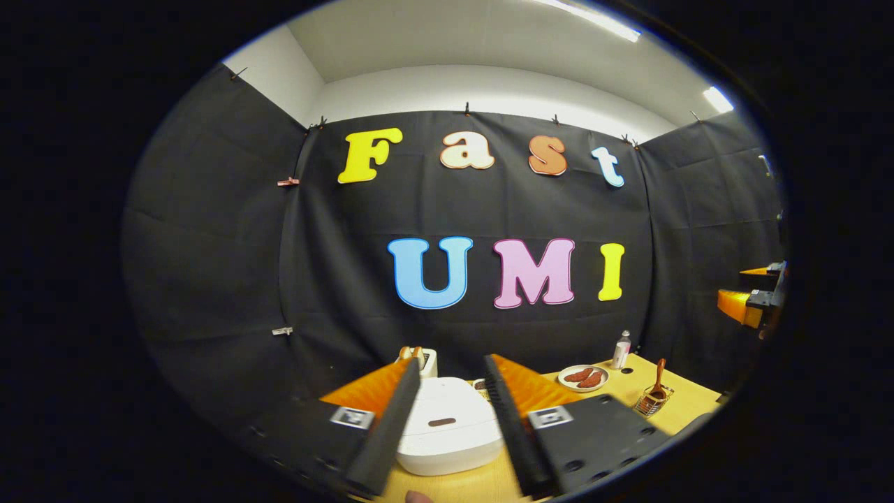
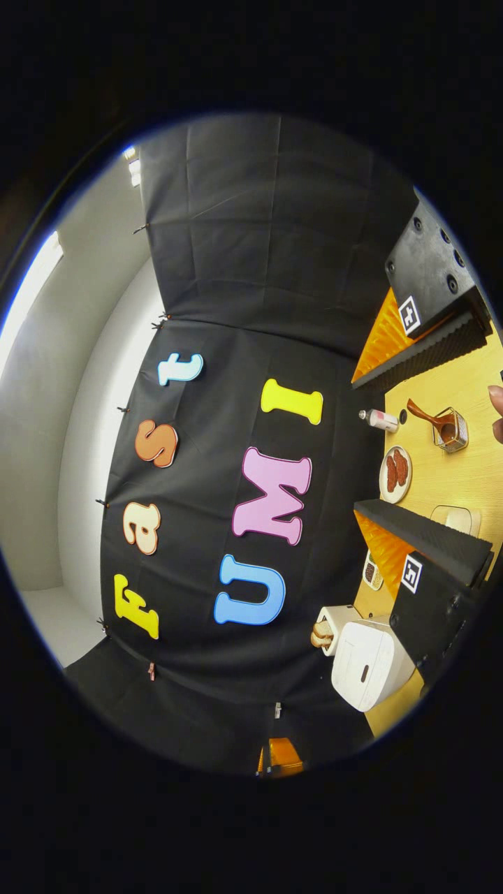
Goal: Close the left gripper, press the button to open the rice cooker; take a wooden spoon from the chopstick holder with the right hand, scoop a spoonful of rice and pour it into the rice cooker, then put the wooden spoon back into the chopstick holder.
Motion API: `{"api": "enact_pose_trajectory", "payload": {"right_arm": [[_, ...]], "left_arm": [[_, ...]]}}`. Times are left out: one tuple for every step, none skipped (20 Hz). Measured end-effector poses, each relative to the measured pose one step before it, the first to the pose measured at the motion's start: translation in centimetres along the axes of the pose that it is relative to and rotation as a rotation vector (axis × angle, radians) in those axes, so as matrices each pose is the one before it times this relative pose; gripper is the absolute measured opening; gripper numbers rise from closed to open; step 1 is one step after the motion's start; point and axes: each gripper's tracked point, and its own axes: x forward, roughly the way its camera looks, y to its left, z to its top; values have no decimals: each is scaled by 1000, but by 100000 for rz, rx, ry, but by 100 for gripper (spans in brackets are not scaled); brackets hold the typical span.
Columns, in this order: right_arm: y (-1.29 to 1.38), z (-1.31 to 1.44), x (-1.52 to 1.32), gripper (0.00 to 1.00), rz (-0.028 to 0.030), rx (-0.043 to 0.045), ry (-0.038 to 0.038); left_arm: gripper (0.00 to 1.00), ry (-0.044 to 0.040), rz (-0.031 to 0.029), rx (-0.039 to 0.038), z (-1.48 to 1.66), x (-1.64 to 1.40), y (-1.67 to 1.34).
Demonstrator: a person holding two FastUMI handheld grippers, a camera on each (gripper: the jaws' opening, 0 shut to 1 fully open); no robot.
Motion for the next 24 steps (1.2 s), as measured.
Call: {"api": "enact_pose_trajectory", "payload": {"right_arm": [[0, -59, 66, 98, -266, -113, -54], [-26, -92, 72, 98, -200, -97, 198], [-38, -12, 20, 98, -446, 12, 180], [-16, -34, 20, 98, -338, 92, 293], [2, -22, -3, 98, -320, 22, 129], [-70, -10, 46, 98, -540, -332, 72], [-170, -136, 133, 98, -758, -528, 106], [-216, -165, 188, 98, -832, -454, 206], [-298, -210, 235, 98, -659, -241, 192], [-412, -81, 230, 98, -1055, -196, 248], [-778, 94, 325, 98, -1053, -17, 184], [-447, -126, 108, 98, -1341, 120, 370], [-393, -210, 1, 98, -1096, 213, 411], [-315, -301, 35, 98, -1472, 61, 644], [-444, -359, 99, 98, -1272, 100, 521], [-349, -278, 10, 98, -1313, 23, 614], [-326, -220, 63, 98, -1089, -57, 565], [-288, -281, 64, 98, -1151, -310, 571], [-301, -239, 78, 98, -879, -348, 500], [-246, -195, 60, 98, -963, -366, 432], [-259, -147, 65, 98, -1051, -165, 330], [-143, -65, 58, 99, -634, -120, 242], [-154, -48, 95, 98, -686, -185, 191], [-117, -83, 84, 98, -442, -264, 111]], "left_arm": [[30, 391, -1995, -1234, -154, 53, -172], [8, 756, -2114, -1742, 7, 290, -13], [7, 1451, -2846, -1830, -455, 954, -163], [7, 3362, -2383, -1412, -715, 963, 2], [7, 4829, -2823, -941, -1121, 1139, 114], [7, 5820, -2430, -670, -1178, 1255, 220], [6, 5563, -1769, -1035, -1081, 1552, 658], [6, 6154, -1215, -2085, -1201, 1589, 689], [6, 4885, -938, -2522, -875, 1545, 652], [6, 4853, -1378, -2983, -660, 1415, 453], [6, 3700, -793, -2713, -690, 1245, 483], [6, 3894, 128, -1841, -690, 1054, 679], [7, 3869, 500, -714, -1001, 1186, 788], [6, 3278, 1060, -161, -745, 1105, 766], [7, 3478, 803, 114, -910, 964, 696], [6, 2935, 597, -88, -601, 913, 563], [7, 2246, 633, -255, -496, 785, 566], [6, 1894, 267, -353, -385, 777, 392], [6, 1457, 177, -294, -538, 656, 335], [7, 1688, 383, 24, -383, 708, 235], [7, 1860, 346, -114, -489, 709, 243], [7, 1614, 10, -397, -373, 594, 139], [7, 1679, -3, -466, -508, 554, 152], [6, 1373, 311, 154, -359, 527, 140]]}}
